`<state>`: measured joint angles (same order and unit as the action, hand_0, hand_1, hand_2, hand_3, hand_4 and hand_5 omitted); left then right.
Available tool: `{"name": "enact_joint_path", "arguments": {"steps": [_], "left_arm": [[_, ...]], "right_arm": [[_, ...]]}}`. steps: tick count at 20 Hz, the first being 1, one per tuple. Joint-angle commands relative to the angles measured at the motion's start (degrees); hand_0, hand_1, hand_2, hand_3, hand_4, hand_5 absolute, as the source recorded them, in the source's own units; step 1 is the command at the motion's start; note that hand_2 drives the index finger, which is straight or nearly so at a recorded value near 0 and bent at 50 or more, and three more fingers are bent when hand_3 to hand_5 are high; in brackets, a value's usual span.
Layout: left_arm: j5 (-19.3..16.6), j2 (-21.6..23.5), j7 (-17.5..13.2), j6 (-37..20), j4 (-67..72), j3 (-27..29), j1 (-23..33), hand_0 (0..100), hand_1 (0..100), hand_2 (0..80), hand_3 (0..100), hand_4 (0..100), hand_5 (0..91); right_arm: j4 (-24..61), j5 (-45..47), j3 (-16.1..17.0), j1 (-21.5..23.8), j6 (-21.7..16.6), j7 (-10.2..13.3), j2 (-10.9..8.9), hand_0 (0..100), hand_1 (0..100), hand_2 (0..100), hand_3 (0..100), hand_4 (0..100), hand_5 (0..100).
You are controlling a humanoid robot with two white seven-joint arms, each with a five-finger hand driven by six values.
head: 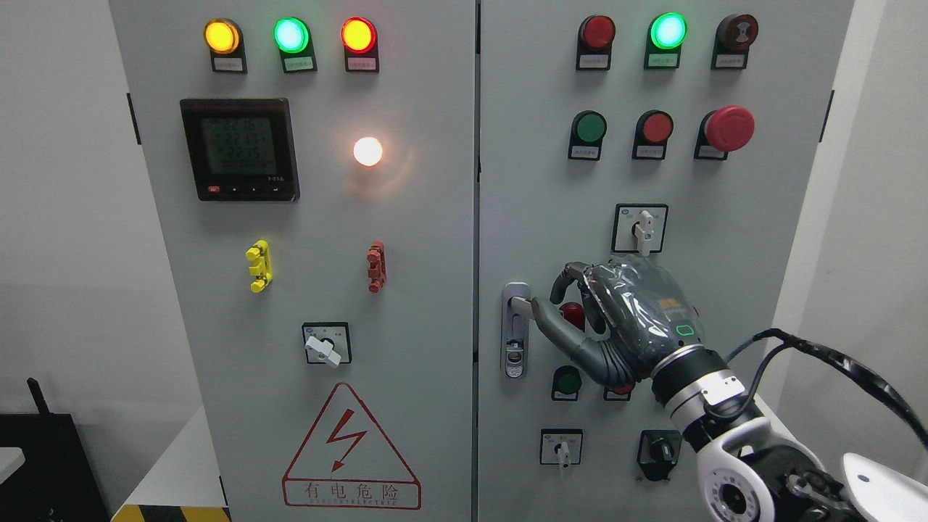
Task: Release door handle
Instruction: 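Close the right hand firmly around the silver door handle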
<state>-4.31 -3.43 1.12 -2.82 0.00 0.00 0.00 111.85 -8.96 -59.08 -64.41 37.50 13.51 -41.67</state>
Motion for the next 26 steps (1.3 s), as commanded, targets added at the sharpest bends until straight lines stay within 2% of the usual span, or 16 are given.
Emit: {"name": "enact_joint_path", "arguments": {"steps": [1, 26], "left_arm": [[0.0, 0.0, 0.0, 0.0, 0.5, 0.1, -0.2, 12, 39, 0.0, 0, 0, 0.0], [0.0, 0.0, 0.0, 0.0, 0.5, 0.1, -0.2, 12, 39, 0.0, 0, 0, 0.0]], "right_arm": [[-0.1, 0.0, 0.0, 0.3, 0.0, 0.0, 0.01, 45, 0, 48, 100, 100, 100], [-0.7, 0.0, 0.0, 0.2, 0.0, 0.0, 0.09, 45, 0, 48, 100, 100, 100]]}}
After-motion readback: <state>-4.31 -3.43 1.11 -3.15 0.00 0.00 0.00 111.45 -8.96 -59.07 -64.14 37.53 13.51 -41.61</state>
